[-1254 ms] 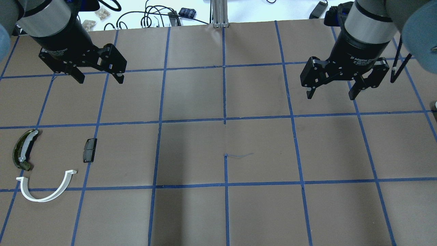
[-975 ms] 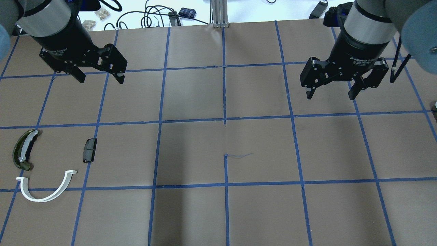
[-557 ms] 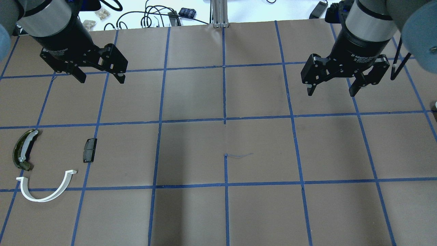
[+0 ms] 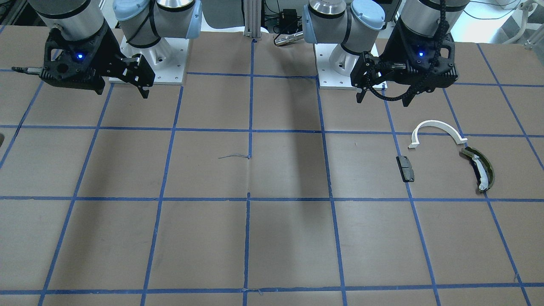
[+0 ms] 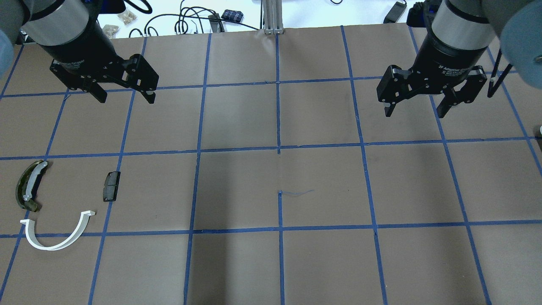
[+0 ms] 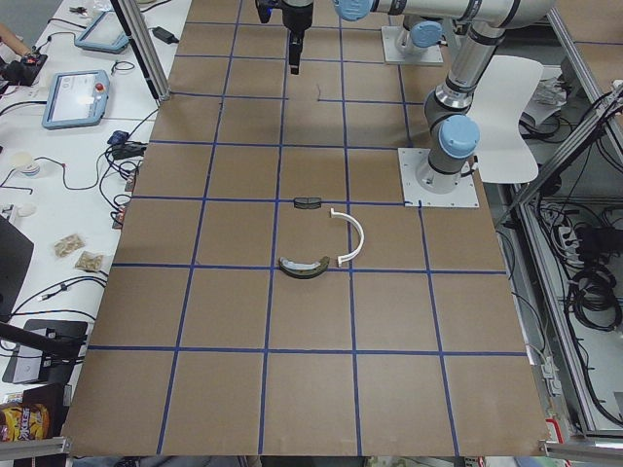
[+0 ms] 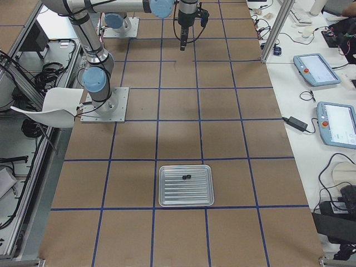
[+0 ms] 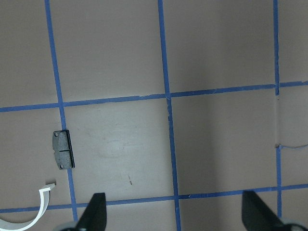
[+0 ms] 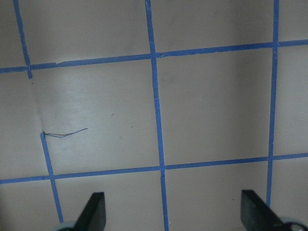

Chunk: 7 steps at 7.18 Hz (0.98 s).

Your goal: Place bearing gear from tray to pile

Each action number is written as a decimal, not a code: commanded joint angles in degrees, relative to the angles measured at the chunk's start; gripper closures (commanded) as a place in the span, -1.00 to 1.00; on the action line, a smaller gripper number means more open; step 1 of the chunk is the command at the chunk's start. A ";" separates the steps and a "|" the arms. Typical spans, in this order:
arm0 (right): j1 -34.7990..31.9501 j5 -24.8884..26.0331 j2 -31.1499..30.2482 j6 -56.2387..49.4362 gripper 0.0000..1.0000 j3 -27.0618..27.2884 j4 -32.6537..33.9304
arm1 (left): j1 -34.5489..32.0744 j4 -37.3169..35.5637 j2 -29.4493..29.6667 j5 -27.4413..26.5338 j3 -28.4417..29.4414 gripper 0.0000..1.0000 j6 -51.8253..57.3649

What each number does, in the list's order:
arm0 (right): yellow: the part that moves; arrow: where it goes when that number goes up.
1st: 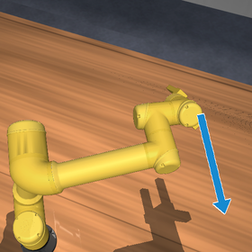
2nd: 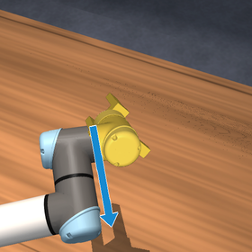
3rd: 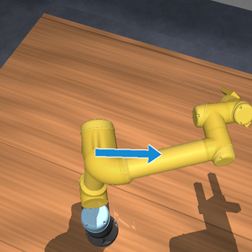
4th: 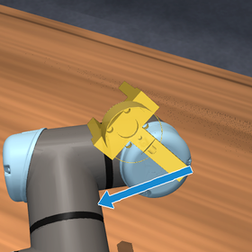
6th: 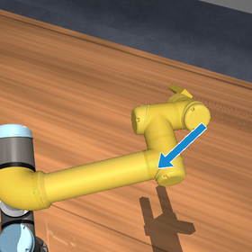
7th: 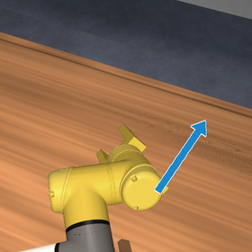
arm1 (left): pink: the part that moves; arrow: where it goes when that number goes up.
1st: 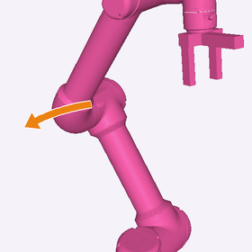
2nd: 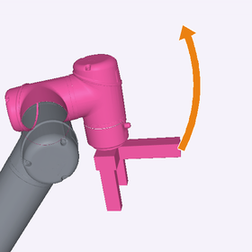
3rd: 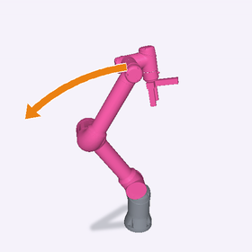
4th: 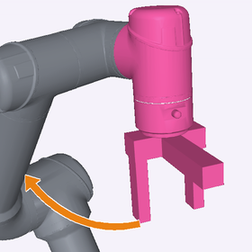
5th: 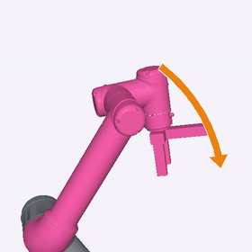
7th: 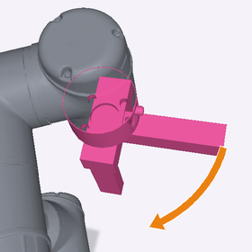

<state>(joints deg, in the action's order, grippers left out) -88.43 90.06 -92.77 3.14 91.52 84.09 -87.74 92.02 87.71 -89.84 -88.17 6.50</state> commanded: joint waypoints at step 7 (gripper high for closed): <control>17.02 0.12 1.53 -21.43 -1.00 0.68 3.80 | -0.06 -0.26 0.00 0.02 -0.16 -1.00 0.00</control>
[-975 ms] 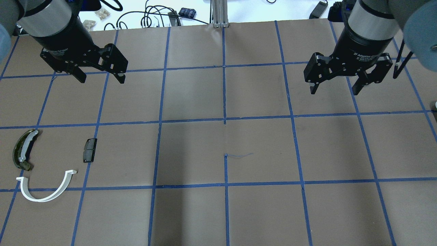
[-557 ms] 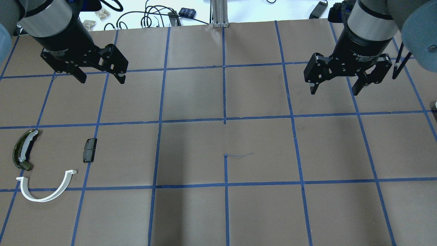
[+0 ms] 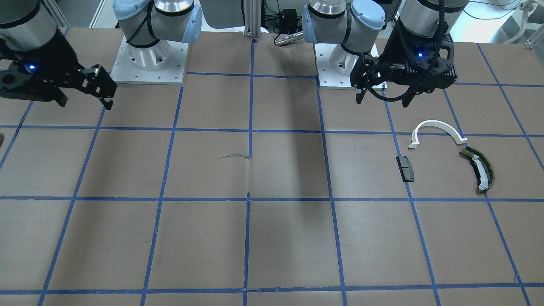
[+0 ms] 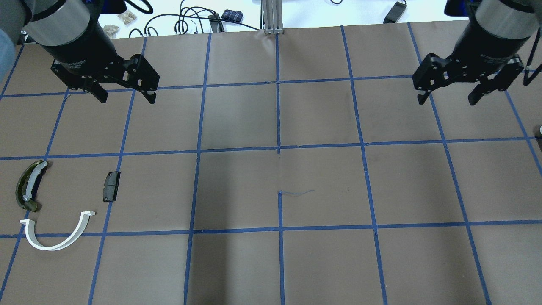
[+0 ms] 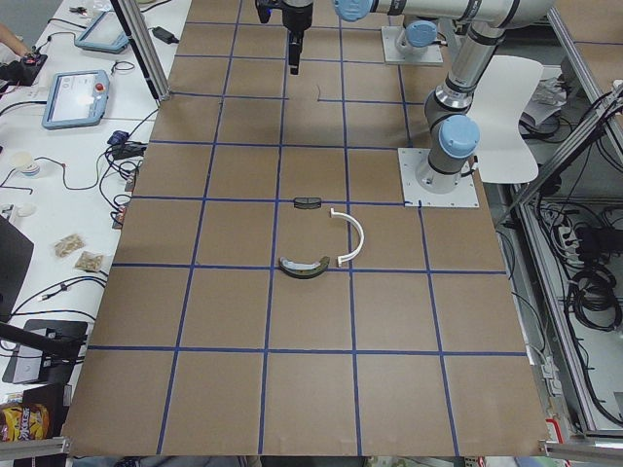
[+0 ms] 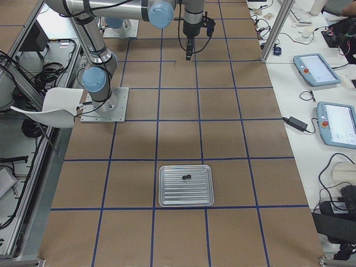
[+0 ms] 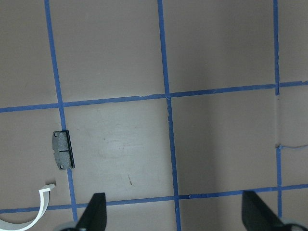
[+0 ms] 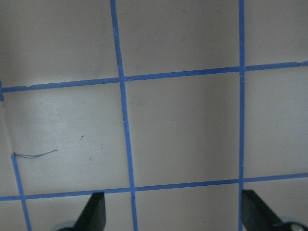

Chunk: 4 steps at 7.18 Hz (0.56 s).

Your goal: Place bearing gear from tray to pile

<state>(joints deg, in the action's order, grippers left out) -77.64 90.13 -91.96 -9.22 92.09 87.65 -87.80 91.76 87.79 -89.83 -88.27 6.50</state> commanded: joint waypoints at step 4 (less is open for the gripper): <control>23.20 1.88 8.27 -37.82 -1.00 -0.15 7.86 | 0.00 -0.01 -0.07 0.00 -0.06 -1.00 0.00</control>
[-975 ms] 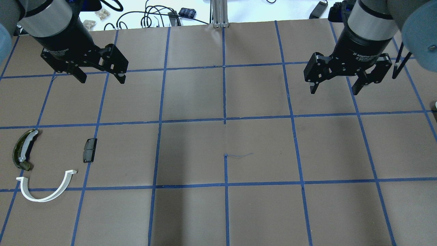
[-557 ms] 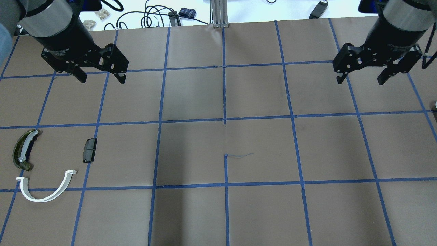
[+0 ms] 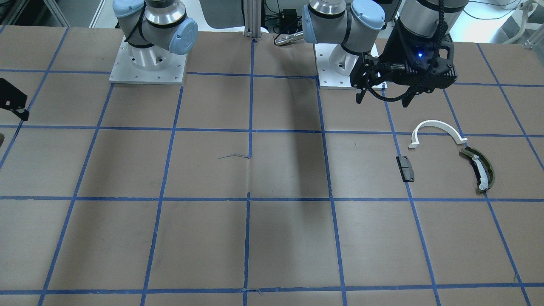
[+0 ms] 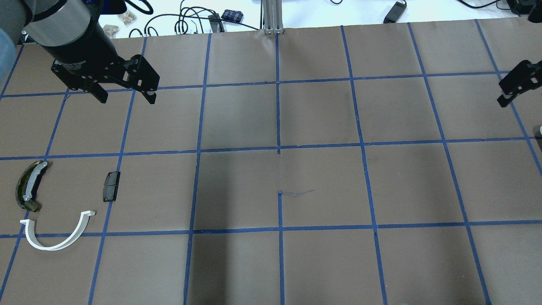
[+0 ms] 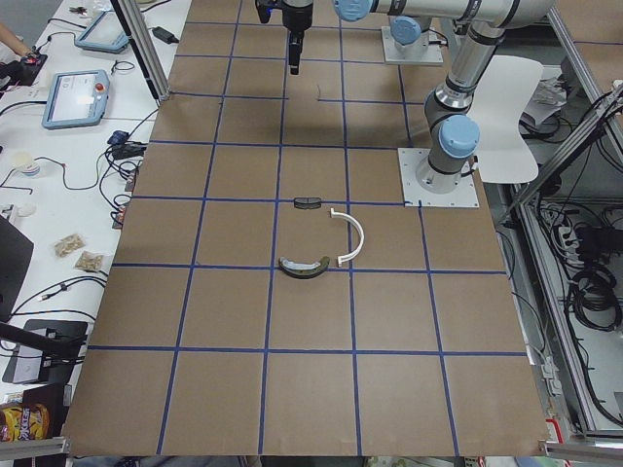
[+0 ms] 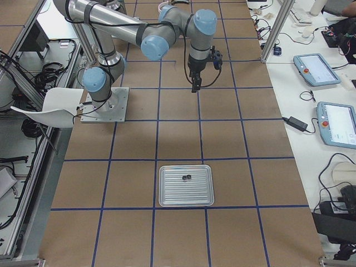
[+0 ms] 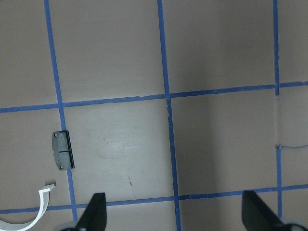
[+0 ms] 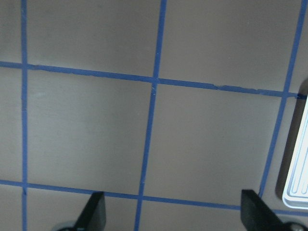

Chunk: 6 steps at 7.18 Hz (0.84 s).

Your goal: Place bearing gear from tray to pile

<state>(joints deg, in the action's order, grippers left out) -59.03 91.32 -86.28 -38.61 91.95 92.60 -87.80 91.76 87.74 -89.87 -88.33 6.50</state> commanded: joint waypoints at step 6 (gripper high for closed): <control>19.37 2.36 18.94 -36.35 -1.00 -0.19 22.36 | 0.00 -0.09 0.06 0.04 0.00 -1.00 0.00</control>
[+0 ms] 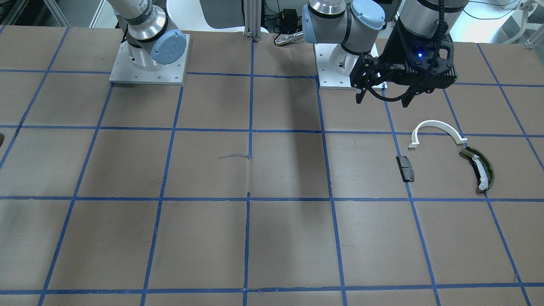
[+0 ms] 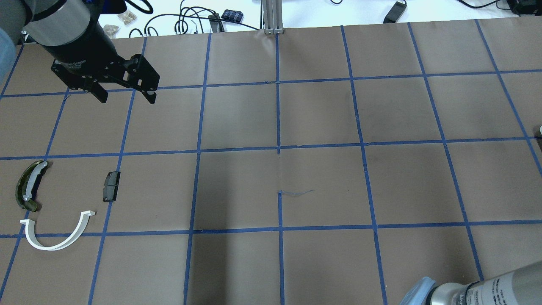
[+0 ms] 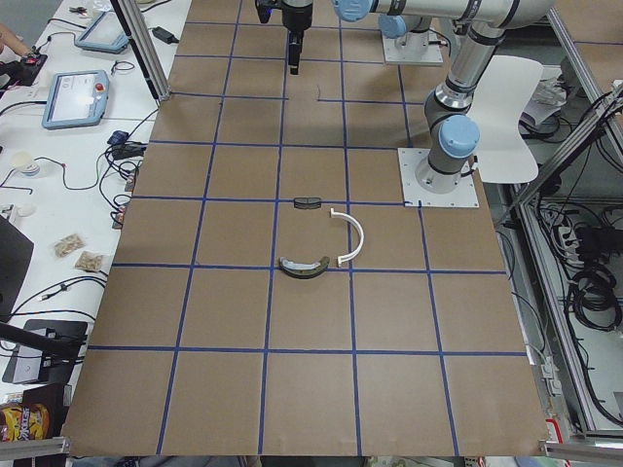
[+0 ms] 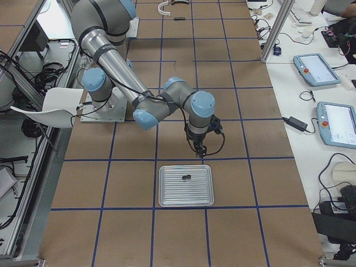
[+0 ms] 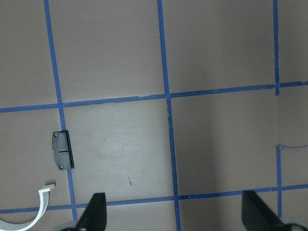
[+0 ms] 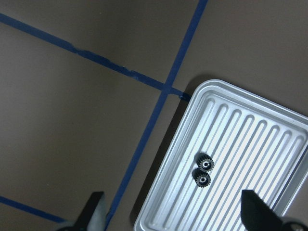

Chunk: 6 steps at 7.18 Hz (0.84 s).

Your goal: Place bearing gear from tray to pile

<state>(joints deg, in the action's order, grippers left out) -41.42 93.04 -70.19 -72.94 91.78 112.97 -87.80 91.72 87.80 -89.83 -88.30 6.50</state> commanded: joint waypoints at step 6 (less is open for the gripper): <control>4.42 4.24 13.58 -3.26 -0.91 0.15 12.45 | 0.00 -0.05 0.00 0.00 -0.03 -1.00 0.00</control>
<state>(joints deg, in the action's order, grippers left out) -37.28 95.78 -57.72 -76.60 91.74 124.87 -87.80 91.69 87.80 -89.83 -88.33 6.50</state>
